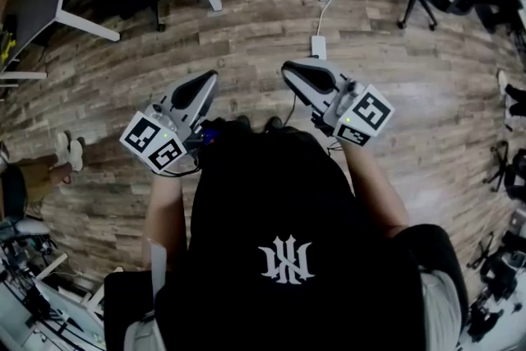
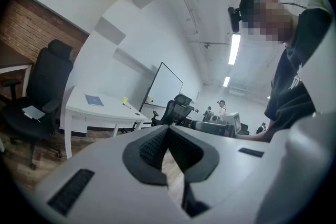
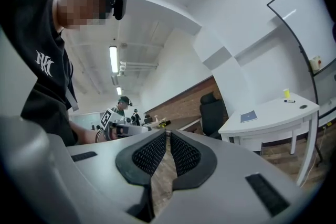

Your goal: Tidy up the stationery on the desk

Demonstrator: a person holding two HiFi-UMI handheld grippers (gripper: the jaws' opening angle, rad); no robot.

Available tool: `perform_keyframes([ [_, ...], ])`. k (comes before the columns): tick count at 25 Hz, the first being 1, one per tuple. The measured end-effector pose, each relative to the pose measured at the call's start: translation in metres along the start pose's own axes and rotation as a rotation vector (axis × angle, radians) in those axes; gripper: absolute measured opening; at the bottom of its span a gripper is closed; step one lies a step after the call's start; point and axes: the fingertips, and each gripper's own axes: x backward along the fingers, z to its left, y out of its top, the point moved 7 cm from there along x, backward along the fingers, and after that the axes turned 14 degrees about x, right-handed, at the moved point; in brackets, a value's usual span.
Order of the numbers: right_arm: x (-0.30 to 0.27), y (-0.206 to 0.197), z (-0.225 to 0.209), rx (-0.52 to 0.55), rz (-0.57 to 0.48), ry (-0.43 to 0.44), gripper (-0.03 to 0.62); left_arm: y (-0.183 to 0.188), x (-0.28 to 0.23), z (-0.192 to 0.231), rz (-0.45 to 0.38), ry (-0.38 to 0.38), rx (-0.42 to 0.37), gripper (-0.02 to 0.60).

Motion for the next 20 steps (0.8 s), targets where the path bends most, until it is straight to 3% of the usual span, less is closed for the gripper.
perform_keyframes([
  [20, 0.02, -0.004, -0.025, -0.026, 0.0, -0.063, 0.049, -0.005, -0.016, -0.002, 0.003, -0.004, 0.046, 0.002],
])
